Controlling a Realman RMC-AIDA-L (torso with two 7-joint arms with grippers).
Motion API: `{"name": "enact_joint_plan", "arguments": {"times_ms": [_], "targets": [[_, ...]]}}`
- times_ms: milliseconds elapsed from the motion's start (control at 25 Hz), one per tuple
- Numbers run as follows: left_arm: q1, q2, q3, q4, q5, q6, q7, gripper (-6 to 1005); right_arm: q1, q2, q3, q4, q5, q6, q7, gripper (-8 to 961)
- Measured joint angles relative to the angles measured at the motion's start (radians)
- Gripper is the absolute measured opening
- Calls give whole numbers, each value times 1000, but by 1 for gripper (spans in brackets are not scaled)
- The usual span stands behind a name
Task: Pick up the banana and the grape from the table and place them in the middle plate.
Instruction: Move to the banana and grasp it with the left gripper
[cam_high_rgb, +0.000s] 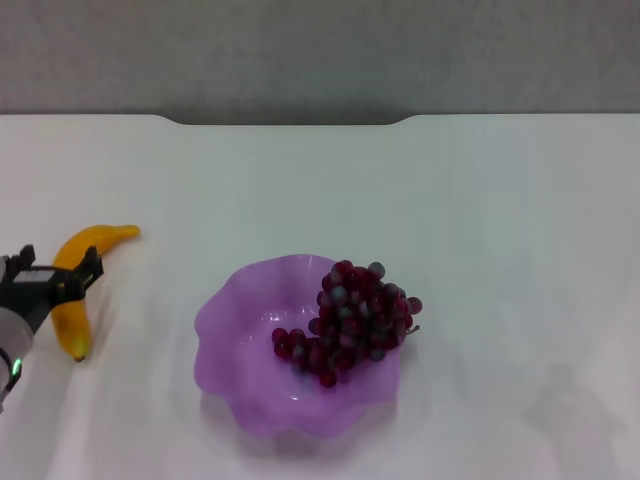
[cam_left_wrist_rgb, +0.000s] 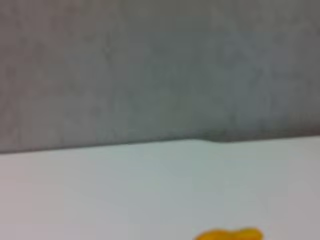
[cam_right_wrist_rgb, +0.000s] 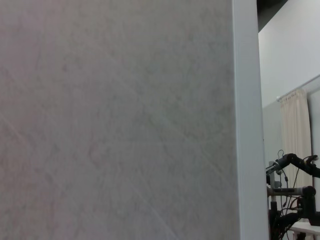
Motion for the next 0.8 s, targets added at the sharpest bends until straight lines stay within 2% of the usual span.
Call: {"name": "enact_joint_plan", "arguments": {"times_ms": [800], "targets": [[6,-15,45,21,1,-56,4,858,4,1,-22,1,-1,-29,3,0]]}}
